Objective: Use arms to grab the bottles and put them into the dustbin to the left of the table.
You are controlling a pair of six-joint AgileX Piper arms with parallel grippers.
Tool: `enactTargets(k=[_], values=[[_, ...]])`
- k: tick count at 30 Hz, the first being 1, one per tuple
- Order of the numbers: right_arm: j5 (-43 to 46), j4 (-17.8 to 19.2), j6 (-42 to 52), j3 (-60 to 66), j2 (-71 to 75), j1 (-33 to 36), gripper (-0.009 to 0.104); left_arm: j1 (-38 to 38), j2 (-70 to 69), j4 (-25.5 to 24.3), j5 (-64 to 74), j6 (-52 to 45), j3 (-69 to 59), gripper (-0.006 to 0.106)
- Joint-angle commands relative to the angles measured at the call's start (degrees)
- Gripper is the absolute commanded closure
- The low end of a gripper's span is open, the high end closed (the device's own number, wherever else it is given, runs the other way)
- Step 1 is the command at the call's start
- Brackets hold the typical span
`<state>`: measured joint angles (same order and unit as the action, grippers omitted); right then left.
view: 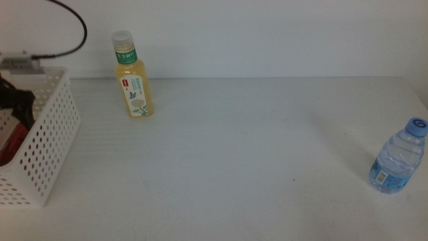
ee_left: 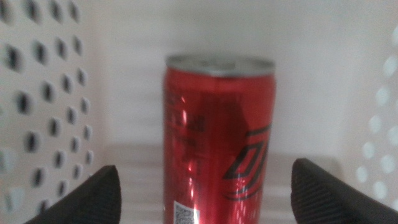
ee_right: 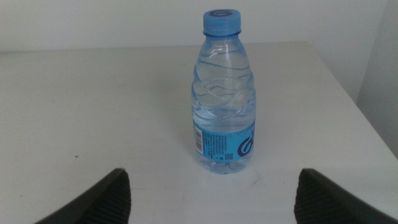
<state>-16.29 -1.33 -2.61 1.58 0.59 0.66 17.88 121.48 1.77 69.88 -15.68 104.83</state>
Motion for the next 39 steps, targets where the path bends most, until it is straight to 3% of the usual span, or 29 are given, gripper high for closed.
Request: enactTargets(k=[1,16,25,31,39], values=[[4.41,0.29,0.53,-0.4,1.51,-0.37,0.02,-0.74,-5.64,0.9,5.12,1.72,3.24,0.01],[4.41,0.29,0.53,-0.4,1.51,-0.37,0.02,-13.57,-22.49,-2.84,1.66,9.47,2.96,0.024],[4.41,0.29,0.53,-0.4,1.51,-0.37,0.02,-25.64,-29.47,-11.86,1.72,18.51,0.58,0.026],[4.41,0.29,0.53,-0.4,1.51,-0.37,0.02,-32.1,-35.55,-14.34,-3.48,24.31,-8.63,0.026],[4.41,0.29,0.53,-0.4,1.51,-0.37,0.02,-37.04,-44.71,-17.11,-23.67,33.7,-28.98,0.017]])
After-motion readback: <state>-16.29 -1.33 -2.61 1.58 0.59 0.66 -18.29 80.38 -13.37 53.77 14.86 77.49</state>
